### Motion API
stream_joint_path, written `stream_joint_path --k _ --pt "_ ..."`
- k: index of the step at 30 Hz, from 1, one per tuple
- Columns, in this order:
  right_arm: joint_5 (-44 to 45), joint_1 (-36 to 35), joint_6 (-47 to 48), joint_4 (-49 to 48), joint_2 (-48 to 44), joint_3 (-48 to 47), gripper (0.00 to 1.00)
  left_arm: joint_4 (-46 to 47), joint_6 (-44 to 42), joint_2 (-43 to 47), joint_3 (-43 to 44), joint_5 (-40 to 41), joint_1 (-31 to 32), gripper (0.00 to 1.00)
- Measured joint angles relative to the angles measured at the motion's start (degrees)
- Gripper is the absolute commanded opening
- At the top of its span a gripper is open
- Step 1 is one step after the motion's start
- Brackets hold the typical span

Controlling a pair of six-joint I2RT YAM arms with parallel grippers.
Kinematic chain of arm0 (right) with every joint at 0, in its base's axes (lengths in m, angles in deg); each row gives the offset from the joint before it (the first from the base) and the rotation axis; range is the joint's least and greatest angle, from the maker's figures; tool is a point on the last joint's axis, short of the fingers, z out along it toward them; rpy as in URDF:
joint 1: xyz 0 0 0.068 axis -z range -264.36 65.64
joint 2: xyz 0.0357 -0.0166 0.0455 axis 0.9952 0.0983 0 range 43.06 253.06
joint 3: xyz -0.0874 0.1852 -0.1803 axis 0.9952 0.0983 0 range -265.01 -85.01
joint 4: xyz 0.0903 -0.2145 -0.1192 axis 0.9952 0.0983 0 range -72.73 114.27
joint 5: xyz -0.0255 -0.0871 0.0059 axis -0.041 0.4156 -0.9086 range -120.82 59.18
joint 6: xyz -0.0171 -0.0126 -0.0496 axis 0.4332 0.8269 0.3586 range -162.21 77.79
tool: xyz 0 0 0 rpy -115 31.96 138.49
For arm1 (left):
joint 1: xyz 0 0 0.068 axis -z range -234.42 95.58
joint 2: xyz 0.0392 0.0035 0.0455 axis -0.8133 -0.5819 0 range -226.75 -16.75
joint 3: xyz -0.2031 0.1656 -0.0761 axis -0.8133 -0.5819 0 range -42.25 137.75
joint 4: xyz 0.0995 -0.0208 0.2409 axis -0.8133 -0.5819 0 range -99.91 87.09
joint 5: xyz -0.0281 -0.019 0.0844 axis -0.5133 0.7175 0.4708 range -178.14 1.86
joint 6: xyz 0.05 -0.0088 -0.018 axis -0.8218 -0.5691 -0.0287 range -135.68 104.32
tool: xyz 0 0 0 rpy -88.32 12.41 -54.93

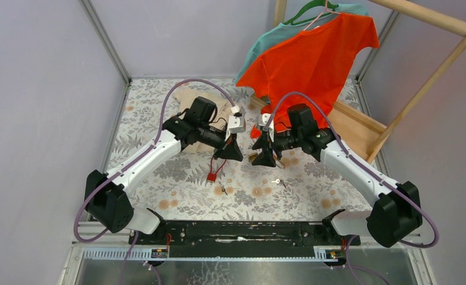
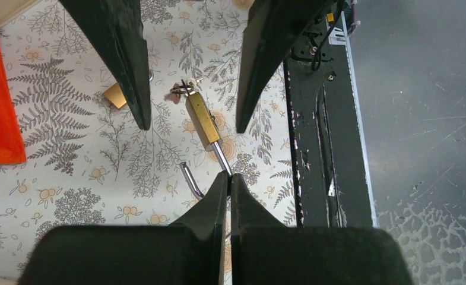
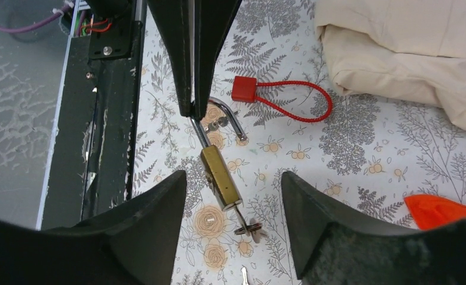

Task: Lock with the key
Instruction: Pick up the lock from the center of the board, then lock the lock.

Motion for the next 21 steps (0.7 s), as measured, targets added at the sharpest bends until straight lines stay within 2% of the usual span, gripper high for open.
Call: stream_joint_path --k 10,14,18,20,21 --pt "-1.38 -1.53 2.08 0.92 1.92 0.13 0.25 -0.31 -0.02 -0.48 0.00 -0.55 0.44 0.00" --pt "-2.34 -1.60 2.62 1.95 1.92 0.70 0.02 -0.22 -0.46 -0.81 0.00 -0.35 0.37 0.00" --pt "-2.67 -1.64 3.15 2.56 1.90 0.94 0.00 -0.35 -0.68 -0.90 0.00 -0.37 0.42 0.00" --pt "-2.60 -1.64 3.23 2.56 1.79 0.94 0.00 -0.35 -0.85 -0.90 0.00 -0.39 0.42 0.09" --pt "-2.49 -1.64 3.26 2.58 1.70 0.94 0.00 -0.35 -1.07 -0.90 0.00 -0.39 0.42 0.20"
